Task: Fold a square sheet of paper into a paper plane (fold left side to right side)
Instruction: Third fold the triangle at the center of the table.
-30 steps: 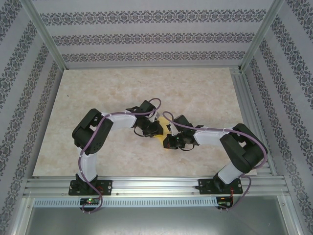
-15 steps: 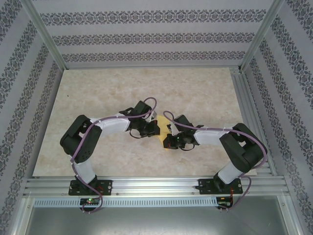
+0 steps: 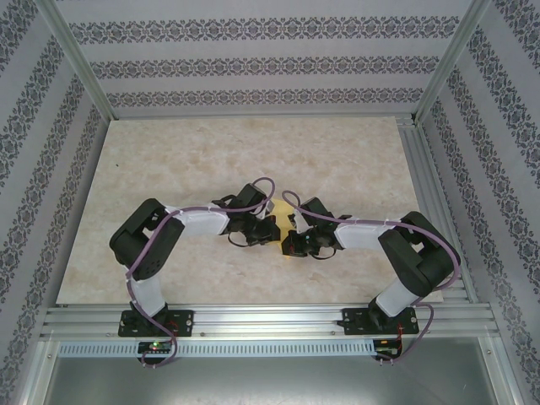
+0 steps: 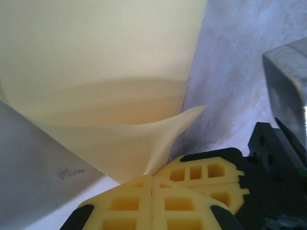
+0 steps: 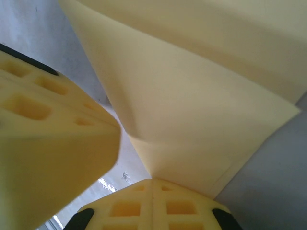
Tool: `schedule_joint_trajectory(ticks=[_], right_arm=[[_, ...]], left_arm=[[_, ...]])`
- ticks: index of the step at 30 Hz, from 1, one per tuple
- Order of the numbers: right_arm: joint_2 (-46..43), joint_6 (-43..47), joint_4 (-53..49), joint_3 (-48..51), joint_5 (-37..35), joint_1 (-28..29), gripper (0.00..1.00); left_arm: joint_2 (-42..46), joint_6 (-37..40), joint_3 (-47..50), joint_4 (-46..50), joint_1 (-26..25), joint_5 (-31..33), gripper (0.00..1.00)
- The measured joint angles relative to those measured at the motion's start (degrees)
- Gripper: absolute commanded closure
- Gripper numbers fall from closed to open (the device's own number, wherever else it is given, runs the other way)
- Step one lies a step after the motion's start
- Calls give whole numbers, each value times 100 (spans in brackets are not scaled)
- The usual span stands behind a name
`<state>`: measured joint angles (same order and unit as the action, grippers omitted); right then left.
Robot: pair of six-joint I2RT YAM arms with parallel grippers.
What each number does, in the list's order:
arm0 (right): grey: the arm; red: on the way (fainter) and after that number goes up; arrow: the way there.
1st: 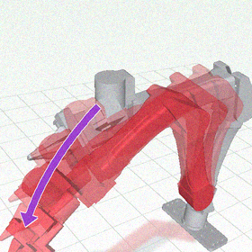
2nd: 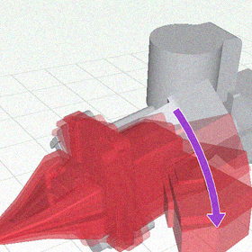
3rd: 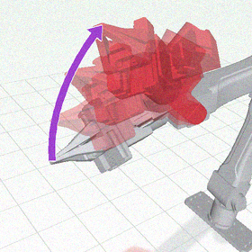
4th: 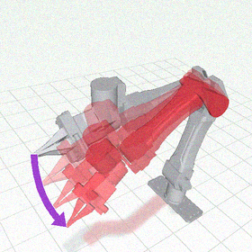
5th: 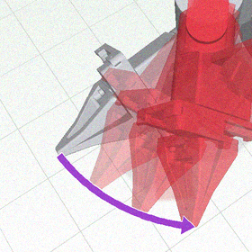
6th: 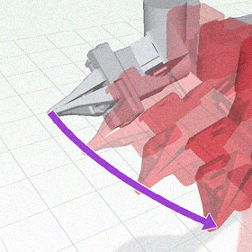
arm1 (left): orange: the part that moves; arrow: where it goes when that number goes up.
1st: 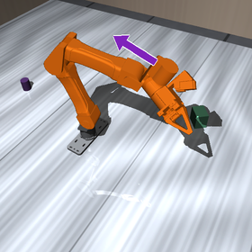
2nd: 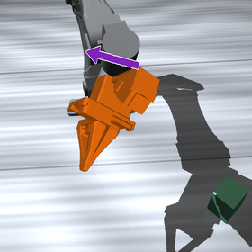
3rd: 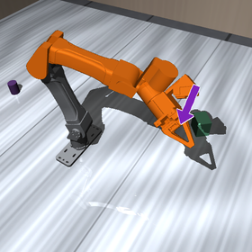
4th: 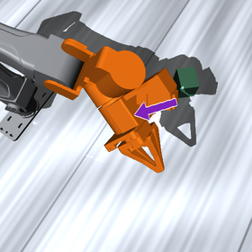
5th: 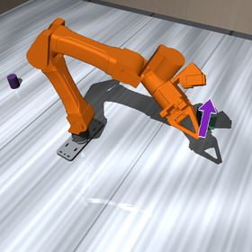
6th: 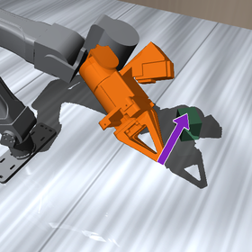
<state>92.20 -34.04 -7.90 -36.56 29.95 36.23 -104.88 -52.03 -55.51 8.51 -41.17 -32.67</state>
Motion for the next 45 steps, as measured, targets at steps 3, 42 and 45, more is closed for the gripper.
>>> schedule_joint_trajectory(ticks=[3, 42, 45], right_arm=[[7, 0, -22, -11, 2, 0, 98], [13, 2, -17, -20, -7, 0, 98], [4, 2, 2, -9, -33, 0, 98]], left_arm=[[-85, -87, 17, -85, -39, 0, 100], [-649, 557, -592, 184, 704, 85, 98], [-684, 601, -616, 179, 898, 39, 98]])
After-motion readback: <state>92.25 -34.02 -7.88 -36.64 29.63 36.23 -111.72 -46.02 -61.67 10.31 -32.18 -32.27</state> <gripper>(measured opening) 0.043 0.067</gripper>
